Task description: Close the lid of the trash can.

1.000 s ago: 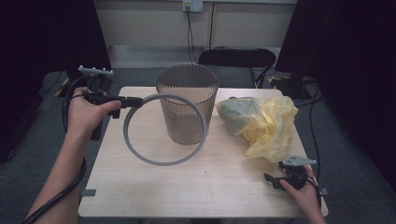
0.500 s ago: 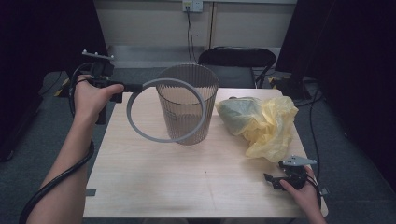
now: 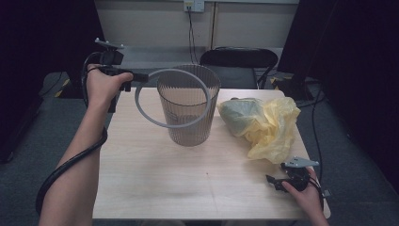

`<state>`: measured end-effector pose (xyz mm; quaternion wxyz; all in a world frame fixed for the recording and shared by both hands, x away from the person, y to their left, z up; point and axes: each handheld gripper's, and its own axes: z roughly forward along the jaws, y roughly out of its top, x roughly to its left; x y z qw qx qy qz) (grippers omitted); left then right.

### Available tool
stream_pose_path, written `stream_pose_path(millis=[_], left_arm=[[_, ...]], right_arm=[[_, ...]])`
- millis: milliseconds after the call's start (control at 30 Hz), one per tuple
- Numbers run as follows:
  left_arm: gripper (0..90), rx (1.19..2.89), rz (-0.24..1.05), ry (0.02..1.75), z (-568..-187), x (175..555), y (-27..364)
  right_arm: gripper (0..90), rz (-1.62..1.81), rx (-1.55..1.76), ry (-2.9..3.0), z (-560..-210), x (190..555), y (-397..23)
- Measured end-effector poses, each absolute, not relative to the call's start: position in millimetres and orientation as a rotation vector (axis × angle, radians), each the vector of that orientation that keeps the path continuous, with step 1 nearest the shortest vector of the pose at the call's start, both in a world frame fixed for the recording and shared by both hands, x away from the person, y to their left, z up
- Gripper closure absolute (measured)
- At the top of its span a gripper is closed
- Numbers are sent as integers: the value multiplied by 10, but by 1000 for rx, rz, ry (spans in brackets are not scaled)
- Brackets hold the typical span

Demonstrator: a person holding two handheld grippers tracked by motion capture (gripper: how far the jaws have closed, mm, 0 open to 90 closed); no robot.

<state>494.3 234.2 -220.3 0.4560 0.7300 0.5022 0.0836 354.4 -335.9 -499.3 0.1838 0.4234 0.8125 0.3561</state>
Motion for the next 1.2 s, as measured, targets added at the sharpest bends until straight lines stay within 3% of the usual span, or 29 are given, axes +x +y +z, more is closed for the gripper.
stream_pose_path(millis=[1200], left_arm=[[838, 1699, 305, 1392, -2370, 5556, 2126]], right_arm=[[141, 1007, 1186, 2299, -4993, 3550, -3360]])
